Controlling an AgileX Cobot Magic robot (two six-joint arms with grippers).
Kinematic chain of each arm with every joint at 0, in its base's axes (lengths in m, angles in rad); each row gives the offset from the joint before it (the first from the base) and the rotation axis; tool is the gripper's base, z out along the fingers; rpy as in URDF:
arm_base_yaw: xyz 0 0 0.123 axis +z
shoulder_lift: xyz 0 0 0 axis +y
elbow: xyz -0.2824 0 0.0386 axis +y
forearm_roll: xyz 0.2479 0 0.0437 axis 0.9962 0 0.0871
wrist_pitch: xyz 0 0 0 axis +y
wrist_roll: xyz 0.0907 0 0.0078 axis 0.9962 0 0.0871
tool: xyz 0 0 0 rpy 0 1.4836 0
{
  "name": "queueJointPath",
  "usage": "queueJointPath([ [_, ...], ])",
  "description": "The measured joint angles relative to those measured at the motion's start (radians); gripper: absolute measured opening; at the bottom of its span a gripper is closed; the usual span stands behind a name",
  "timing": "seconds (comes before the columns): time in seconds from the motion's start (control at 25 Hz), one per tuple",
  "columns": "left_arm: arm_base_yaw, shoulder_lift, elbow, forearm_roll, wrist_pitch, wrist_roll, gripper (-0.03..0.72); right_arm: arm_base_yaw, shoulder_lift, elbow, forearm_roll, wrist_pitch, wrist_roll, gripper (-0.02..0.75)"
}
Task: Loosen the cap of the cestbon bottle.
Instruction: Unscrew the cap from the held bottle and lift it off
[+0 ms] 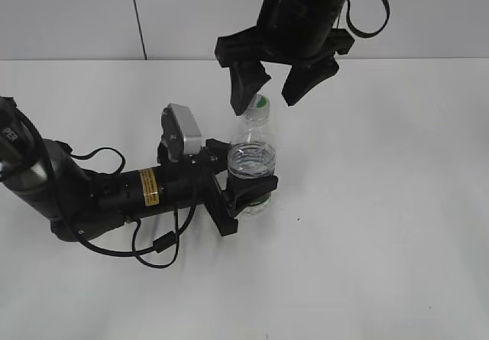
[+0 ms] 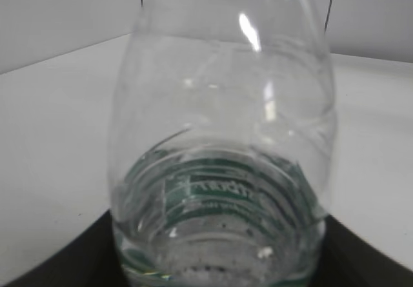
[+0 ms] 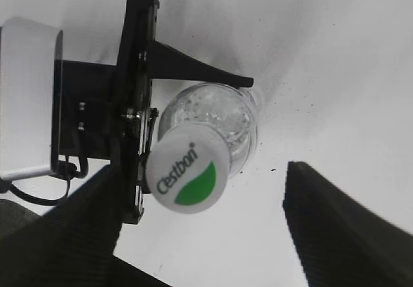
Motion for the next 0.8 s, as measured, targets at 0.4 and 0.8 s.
queueJointPath([
  [0.4,0.0,0.0,0.0,0.005,0.0,0.0,0.409,0.014,0.003,-0.003,0.011,-0.026,-0.002,0.559],
  [0.8,0.0,0.0,0.0,0.006,0.0,0.001,0.409,0.019,0.003,-0.003,0.004,-0.011,-0.011,0.483],
])
